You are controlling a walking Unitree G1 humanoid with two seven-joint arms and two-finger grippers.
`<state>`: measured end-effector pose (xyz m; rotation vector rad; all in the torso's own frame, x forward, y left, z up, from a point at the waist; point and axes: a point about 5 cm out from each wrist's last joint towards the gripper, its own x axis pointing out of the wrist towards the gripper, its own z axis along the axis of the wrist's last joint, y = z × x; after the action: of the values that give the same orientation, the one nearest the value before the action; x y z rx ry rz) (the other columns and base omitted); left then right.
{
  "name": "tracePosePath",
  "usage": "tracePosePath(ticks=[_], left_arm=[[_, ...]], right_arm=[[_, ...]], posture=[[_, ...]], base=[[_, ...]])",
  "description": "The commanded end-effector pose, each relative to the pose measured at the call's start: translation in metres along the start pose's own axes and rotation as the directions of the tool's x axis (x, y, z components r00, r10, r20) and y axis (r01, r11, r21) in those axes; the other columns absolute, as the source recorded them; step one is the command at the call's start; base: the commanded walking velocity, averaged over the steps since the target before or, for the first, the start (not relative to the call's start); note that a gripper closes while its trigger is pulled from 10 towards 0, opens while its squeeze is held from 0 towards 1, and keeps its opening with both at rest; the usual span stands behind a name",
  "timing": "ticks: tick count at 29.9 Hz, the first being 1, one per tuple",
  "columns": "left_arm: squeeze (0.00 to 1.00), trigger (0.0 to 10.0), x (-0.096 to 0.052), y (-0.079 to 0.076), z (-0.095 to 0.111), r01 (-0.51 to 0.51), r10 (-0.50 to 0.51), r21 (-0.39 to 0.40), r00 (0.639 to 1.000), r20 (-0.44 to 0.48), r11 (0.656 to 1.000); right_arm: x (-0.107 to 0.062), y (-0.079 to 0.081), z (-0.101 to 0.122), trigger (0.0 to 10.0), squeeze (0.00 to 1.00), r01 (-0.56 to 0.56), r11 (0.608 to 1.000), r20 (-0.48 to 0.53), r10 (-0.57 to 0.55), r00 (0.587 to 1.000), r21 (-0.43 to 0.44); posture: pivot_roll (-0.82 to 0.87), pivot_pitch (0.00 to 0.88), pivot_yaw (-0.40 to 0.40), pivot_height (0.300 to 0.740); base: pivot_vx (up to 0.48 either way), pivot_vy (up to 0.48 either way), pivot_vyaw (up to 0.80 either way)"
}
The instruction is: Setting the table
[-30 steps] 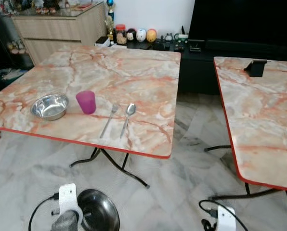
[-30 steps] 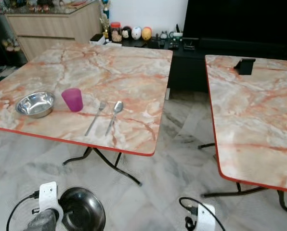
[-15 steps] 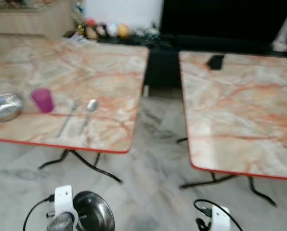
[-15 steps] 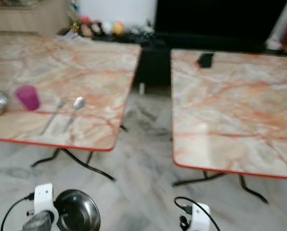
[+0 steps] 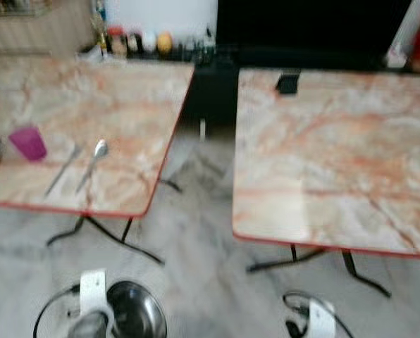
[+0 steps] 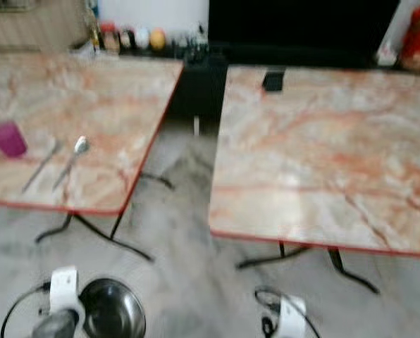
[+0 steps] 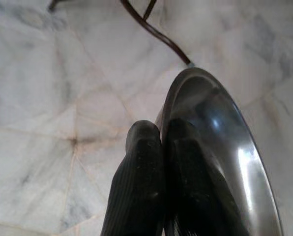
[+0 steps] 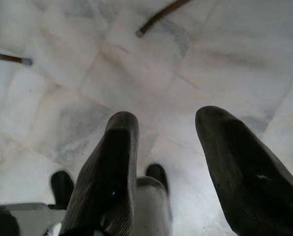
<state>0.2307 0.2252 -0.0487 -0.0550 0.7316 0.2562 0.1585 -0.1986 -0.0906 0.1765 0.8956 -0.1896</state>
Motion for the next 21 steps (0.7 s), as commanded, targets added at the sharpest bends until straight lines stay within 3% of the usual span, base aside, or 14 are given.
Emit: tracePosePath(ticks=[1,21], left_arm=[[0.00,10.0,0.0000,0.0044,0.0004,-0.009,0.009,0.014,1.000,-0.004,1.000],[0.00,10.0,0.0000,0.0016,-0.0002,0.002,-0.002,0.028,1.000,-0.005,1.000]], right_arm=[[0.0005,-0.0015,0.0036,10.0,0.00,0.012,1.000,0.016,-0.012,1.000,0.003],[0.0003,-0.0033,0.0027,10.0,0.00,0.022,1.000,0.007,-0.022,1.000,0.001]], posture=[[-0.03,0.000,0.021,0.740],[-0.03,0.000,0.018,0.740]], base=[[0.000,-0.281,0.00],[0.000,-0.277,0.00]])
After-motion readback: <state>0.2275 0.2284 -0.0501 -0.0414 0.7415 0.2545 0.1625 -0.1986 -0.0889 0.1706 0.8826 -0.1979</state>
